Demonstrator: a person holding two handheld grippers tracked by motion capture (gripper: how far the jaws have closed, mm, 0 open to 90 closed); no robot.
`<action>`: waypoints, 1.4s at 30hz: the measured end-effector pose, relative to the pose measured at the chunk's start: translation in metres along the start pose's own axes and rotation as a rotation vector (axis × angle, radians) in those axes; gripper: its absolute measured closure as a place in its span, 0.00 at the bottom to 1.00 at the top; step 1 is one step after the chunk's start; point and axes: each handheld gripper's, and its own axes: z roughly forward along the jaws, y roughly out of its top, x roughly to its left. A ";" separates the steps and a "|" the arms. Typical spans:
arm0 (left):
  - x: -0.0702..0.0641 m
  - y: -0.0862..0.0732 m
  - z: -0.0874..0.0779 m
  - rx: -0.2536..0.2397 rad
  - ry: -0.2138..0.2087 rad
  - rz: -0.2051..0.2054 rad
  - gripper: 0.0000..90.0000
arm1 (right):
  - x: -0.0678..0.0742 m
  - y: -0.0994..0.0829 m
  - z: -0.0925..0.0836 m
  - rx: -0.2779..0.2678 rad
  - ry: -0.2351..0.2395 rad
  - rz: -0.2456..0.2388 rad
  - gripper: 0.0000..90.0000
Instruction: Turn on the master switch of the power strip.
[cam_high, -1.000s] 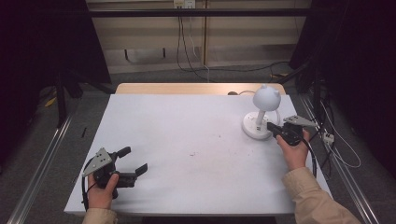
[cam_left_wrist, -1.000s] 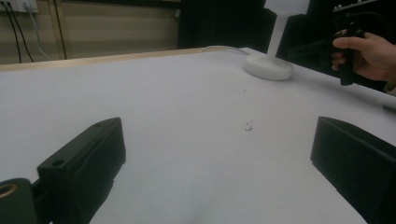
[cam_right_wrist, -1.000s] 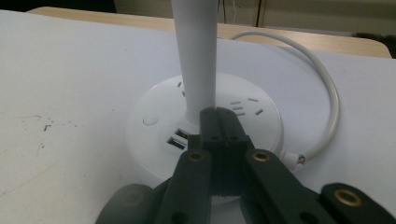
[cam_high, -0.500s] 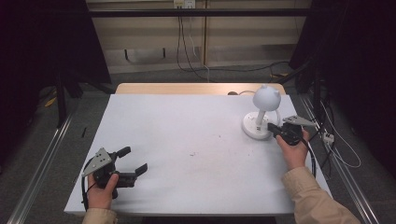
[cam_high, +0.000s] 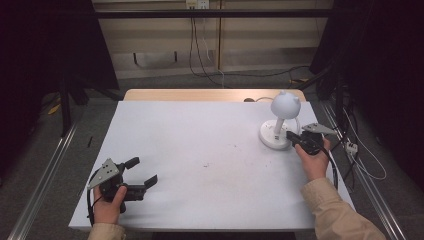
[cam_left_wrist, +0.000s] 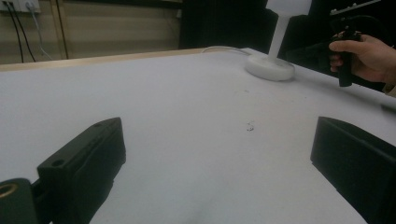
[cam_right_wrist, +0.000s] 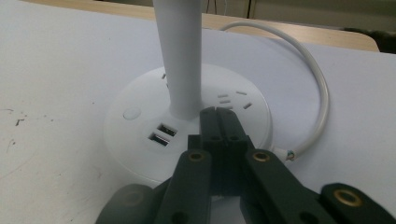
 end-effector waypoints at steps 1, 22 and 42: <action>0.000 0.000 0.000 0.000 0.001 0.000 0.03 | 0.000 0.000 0.000 0.001 -0.001 -0.001 1.00; -0.001 0.001 0.000 0.001 0.001 0.002 0.03 | 0.003 -0.002 0.004 0.006 0.007 -0.038 1.00; -0.003 0.002 0.001 -0.006 0.001 0.006 0.03 | 0.004 -0.002 0.005 0.005 0.010 -0.031 1.00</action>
